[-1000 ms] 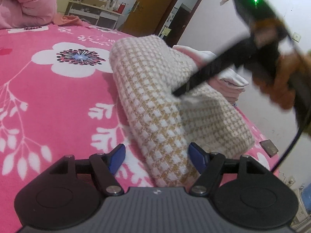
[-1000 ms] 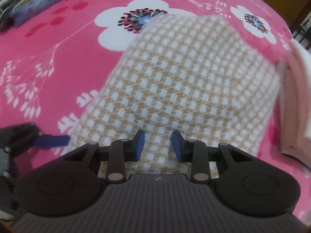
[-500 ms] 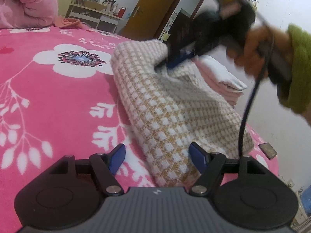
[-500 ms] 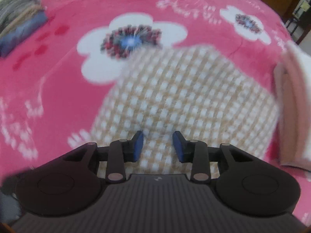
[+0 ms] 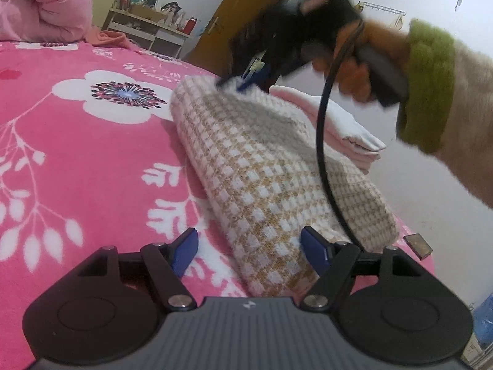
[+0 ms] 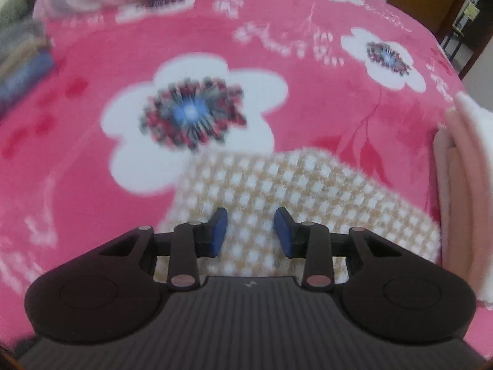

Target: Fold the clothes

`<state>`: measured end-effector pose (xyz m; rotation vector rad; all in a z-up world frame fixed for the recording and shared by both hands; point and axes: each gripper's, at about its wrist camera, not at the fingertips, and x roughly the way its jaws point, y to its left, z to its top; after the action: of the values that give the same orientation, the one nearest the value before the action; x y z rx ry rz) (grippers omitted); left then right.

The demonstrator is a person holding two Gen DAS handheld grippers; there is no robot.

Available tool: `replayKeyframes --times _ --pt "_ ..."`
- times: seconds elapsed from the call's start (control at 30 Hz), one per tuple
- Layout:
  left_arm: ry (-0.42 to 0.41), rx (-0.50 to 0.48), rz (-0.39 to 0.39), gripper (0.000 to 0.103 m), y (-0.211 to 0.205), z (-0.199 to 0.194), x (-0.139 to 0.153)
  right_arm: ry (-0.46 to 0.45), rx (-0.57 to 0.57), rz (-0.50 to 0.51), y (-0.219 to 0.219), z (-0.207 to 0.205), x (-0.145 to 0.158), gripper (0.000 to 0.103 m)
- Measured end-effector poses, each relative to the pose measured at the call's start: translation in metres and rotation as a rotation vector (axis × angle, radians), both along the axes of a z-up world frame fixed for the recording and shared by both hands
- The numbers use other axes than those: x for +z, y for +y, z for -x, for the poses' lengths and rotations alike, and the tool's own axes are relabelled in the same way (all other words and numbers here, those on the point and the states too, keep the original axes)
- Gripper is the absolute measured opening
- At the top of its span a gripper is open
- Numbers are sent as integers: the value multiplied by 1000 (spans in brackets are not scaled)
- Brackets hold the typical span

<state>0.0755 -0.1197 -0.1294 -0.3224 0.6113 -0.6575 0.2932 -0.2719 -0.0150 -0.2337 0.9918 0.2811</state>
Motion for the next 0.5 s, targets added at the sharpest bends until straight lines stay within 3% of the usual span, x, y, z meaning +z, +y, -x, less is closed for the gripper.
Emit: replayKeyframes --times 0.07,0.17,0.27,0.4,0.5 --pt "-3 1 -3 75 -1 0 0 -20 27 -13 10 -4 13 32" --pt "5 12 10 75 1 -1 -1 51 26 44 16 -23 -31 32" --pt "6 18 18 75 3 -1 -1 30 9 6 13 -29 -61 33" --pt "-4 16 11 75 2 1 0 19 -11 -51 1 -25 -59 33" --pt "12 0 39 75 7 -3 0 -48 -13 -72 0 -11 -44 35"
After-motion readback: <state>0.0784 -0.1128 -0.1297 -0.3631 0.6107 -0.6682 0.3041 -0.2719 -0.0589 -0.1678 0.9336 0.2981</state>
